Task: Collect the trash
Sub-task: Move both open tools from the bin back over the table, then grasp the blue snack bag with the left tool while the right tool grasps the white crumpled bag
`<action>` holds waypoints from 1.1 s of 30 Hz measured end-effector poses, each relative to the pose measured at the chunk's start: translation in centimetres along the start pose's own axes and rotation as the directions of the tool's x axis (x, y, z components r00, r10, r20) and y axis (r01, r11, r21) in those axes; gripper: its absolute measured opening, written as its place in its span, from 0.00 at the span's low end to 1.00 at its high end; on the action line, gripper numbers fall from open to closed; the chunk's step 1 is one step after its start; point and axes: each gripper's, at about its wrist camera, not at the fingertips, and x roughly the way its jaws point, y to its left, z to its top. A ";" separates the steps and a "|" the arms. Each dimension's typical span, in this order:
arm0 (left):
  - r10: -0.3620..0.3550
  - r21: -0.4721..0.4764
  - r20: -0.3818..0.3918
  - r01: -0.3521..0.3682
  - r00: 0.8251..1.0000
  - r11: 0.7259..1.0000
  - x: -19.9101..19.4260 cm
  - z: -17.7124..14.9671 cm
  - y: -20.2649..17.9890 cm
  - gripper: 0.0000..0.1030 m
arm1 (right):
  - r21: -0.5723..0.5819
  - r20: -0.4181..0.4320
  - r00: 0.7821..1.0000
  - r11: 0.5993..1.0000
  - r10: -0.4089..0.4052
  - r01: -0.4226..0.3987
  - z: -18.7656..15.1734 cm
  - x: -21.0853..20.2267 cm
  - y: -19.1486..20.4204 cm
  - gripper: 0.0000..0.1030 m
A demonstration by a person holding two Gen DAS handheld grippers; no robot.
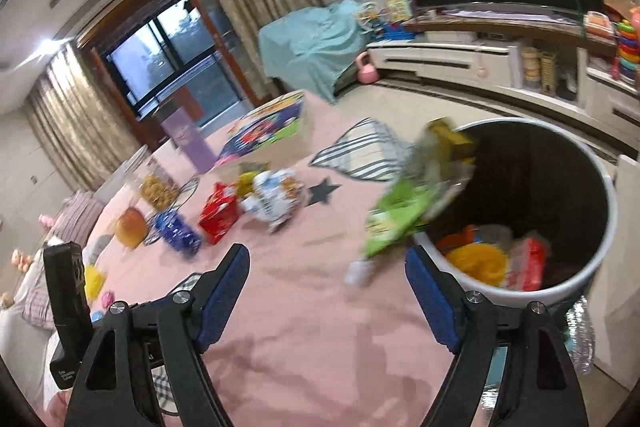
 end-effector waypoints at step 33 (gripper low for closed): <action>0.116 -0.247 0.015 -0.109 0.993 0.963 3.8 7.0 10.9 0.81 | 0.007 -0.111 0.993 1.000 0.030 -0.030 2.4 13.1 3.4 0.80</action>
